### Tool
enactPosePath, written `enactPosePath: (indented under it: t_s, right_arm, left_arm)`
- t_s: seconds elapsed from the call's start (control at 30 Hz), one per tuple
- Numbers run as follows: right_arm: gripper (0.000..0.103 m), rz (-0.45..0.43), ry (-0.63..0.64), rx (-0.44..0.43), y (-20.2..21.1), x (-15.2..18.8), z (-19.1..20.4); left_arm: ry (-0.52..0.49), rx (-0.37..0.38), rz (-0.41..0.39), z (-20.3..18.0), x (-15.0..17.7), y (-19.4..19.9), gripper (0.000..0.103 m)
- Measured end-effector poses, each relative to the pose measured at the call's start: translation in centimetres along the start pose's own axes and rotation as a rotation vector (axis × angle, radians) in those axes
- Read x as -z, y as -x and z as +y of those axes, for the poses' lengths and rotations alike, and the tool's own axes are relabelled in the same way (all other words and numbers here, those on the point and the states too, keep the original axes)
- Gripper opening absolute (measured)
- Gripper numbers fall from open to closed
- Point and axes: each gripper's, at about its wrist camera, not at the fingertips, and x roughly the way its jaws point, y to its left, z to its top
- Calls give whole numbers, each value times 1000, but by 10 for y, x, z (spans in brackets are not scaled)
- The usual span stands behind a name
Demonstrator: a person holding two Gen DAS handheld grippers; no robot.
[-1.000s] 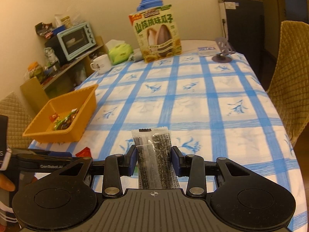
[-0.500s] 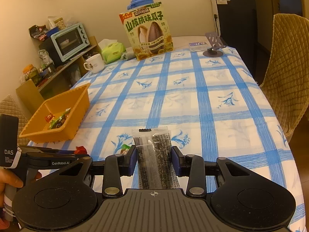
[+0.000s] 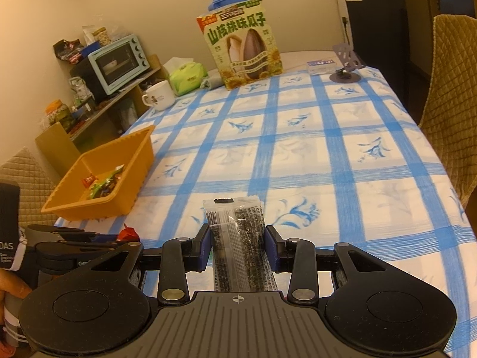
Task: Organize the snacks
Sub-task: 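Carry the red packet and seaweed packet in both grippers over the orange basket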
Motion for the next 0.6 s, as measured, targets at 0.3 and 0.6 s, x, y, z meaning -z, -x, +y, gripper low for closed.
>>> enactPosePath:
  t_s: [0.3,0.6]
  right_arm:
    - [38,24,26,-75,-2,4,39]
    - [38,39,97,-196,-18,-3,109]
  left_arm:
    - [32,24,-48,26,11,58,22]
    - [100,-28,-87,86,17,108,22]
